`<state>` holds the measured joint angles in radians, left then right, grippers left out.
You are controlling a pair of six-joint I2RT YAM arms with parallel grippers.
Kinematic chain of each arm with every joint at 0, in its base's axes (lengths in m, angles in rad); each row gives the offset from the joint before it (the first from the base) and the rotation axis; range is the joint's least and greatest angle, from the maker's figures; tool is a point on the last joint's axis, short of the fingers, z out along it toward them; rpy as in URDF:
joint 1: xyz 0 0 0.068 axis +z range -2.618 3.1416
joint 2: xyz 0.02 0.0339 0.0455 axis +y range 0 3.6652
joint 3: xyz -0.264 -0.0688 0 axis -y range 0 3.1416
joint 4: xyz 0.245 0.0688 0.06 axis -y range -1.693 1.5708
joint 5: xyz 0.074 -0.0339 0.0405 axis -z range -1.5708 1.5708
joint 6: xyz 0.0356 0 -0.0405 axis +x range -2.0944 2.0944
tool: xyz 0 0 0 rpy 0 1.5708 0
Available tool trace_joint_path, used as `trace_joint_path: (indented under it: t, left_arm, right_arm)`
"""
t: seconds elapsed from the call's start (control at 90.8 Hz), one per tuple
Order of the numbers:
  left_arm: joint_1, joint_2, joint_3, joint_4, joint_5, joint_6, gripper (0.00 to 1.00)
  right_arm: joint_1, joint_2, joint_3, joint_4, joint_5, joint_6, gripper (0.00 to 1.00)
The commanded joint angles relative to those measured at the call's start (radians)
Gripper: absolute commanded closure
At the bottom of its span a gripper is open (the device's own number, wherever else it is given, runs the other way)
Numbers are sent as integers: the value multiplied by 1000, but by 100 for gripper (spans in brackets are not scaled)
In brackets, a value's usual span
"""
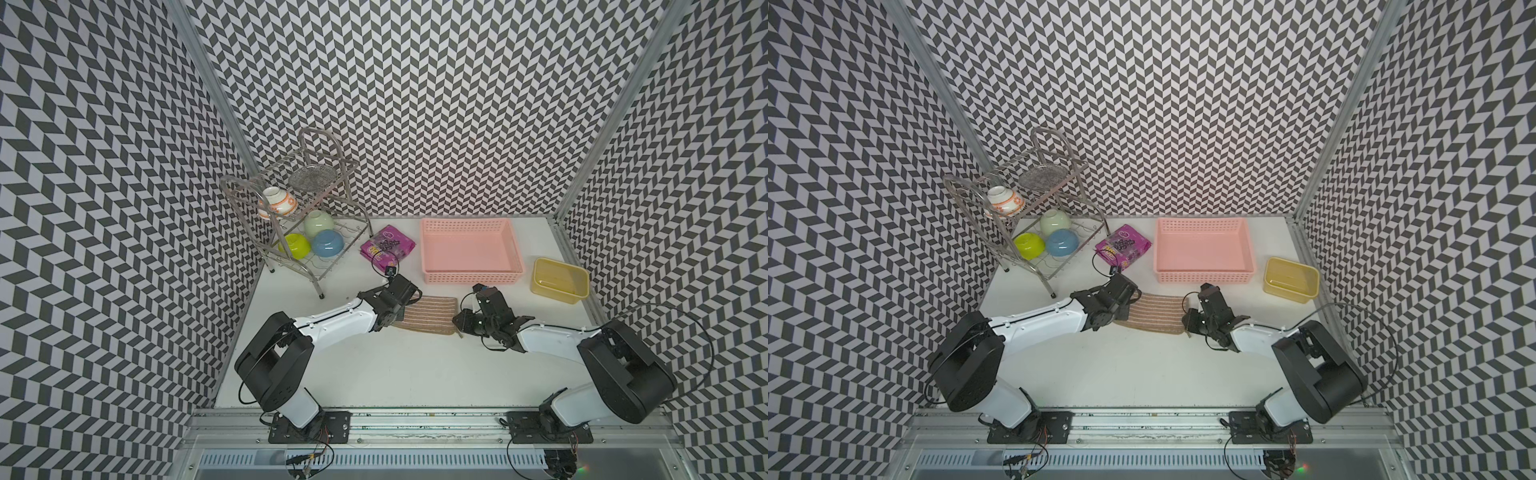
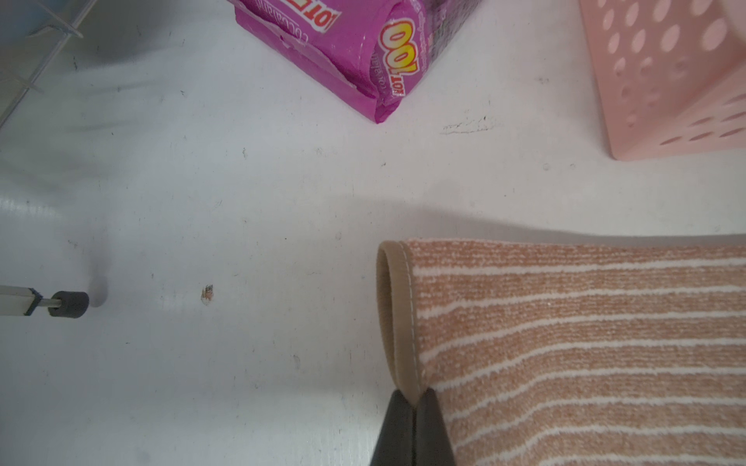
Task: Fold the square dishcloth
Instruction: Fold the cleaning item at the center of the board.
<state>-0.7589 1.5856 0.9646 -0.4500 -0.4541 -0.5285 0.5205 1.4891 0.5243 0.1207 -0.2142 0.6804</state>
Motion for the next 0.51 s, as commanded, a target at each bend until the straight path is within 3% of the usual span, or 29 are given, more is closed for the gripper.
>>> trace_joint_path:
  t: [0.0,0.275,0.496]
  left_arm:
    - [-2,-32,32,-32,2,14,100]
    - [-28,-60,80,-15,91,28,100]
    - [-43,-49,112,113,319,51,100]
  right_arm:
    - [4,3,-19,49,12,8,84]
    - [4,14,-24,57,9,3,90]
    - [4,11,-33,62,10,0,90]
